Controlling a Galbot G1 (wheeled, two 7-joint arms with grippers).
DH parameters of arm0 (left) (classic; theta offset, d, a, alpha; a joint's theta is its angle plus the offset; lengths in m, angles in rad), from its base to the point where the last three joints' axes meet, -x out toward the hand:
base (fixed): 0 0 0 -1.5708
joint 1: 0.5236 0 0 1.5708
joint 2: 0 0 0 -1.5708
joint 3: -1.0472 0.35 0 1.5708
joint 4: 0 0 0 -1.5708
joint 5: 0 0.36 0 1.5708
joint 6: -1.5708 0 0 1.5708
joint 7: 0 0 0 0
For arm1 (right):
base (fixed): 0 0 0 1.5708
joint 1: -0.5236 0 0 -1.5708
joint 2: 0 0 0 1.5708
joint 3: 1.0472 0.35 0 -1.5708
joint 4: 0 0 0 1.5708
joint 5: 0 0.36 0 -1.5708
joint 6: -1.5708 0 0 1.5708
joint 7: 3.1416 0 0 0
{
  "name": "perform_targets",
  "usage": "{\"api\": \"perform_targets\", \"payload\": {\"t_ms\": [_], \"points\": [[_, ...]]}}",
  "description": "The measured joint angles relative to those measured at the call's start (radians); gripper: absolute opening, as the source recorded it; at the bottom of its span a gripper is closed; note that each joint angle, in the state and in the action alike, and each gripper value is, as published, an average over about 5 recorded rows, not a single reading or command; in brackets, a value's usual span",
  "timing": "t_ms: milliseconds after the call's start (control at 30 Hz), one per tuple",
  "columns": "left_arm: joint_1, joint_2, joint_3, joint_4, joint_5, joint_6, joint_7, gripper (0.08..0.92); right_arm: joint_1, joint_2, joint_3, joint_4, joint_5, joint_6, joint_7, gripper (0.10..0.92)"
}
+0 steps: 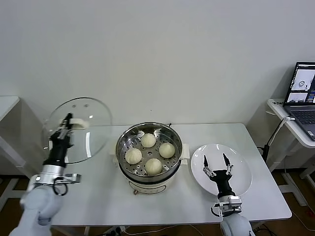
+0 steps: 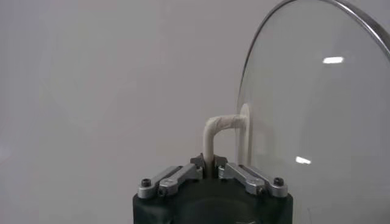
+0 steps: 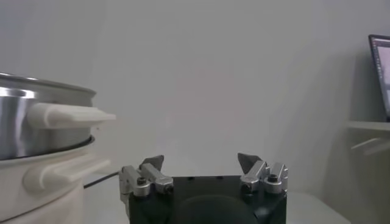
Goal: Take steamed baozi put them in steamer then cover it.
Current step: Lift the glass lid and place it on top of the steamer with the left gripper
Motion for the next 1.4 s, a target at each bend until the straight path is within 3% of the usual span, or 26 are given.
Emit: {"api": "perform_targets", "payload": {"t_ms": [267,600,933,1400], "points": [[-0.041,-0.068,0.253,-0.117,0.060,0.157,0.102,0.186,0.003,0.003,0.016,-0.017,0.003,0.005,0.001,0.823],[-0.125,-0.151,0.480,-0.110,0.210,0.291,0.305,0.186,0.007,0.021,0.025,-0.034,-0.002,0.014,-0.004,0.823],[-0.187,-0.213,0.554,-0.038,0.311,0.345,0.422,0.186,0.009,0.033,0.032,-0.042,-0.009,0.014,-0.005,0.823],[-0.207,-0.272,0.579,0.024,0.373,0.375,0.463,0.186,0.018,0.037,0.033,-0.057,-0.014,0.016,-0.011,0.823]]}}
